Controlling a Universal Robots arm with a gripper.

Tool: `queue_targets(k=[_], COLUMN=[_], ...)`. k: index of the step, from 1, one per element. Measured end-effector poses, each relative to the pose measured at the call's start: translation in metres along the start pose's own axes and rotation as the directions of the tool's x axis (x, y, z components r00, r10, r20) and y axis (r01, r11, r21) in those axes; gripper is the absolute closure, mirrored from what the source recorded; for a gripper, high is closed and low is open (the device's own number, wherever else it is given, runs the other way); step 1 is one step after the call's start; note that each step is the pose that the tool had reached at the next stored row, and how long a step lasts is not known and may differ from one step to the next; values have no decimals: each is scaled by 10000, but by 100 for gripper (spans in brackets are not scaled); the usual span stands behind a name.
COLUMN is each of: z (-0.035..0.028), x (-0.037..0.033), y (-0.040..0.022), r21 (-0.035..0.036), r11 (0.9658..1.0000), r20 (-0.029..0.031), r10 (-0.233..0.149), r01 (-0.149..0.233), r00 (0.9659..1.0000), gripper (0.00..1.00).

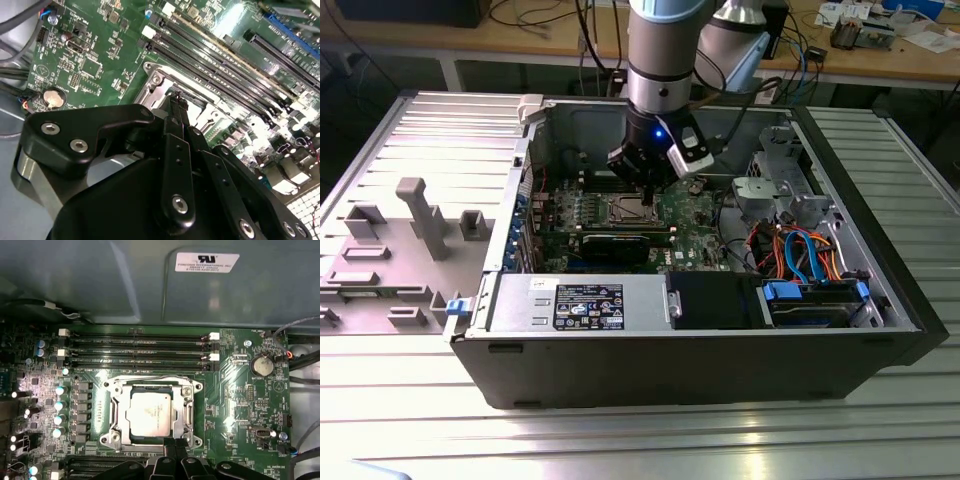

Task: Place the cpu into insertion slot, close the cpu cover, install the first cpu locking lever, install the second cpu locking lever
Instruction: 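Install the second cpu locking lever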

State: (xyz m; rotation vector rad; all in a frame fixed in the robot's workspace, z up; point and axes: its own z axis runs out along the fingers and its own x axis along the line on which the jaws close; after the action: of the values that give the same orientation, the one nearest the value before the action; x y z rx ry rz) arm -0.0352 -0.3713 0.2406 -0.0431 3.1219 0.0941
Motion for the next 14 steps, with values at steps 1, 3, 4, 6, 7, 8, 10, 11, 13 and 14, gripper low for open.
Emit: queue_targets(k=[1,3,4,6,7,8,10,11,13,14], z=[-2,-39,-73,-81,-80,-79,-81,-81,-80,-79], x=[1,3,2,11,16,24,59,67,72,73], y=[-34,-68,-72,-123,-143,-173,-204,-213,-240,-251], r21=[-17,-47,-59,-116,-143,-200,-461,-502,-520,-520], r11=[10000,10000,10000,9999,9999,9998,9989,9987,9986,9986], r20=[1,1,2,2,1,-1,-32,-89,-220,-254], r10=[1,3,2,3,3,4,12,13,22,21], r01=[-1,-3,-2,-3,-3,-4,-13,-18,-33,-34], r00=[10000,10000,10000,10000,10000,10000,10000,10000,9998,9997], gripper=[89,89,89,89,89,89,89,89,89,89])
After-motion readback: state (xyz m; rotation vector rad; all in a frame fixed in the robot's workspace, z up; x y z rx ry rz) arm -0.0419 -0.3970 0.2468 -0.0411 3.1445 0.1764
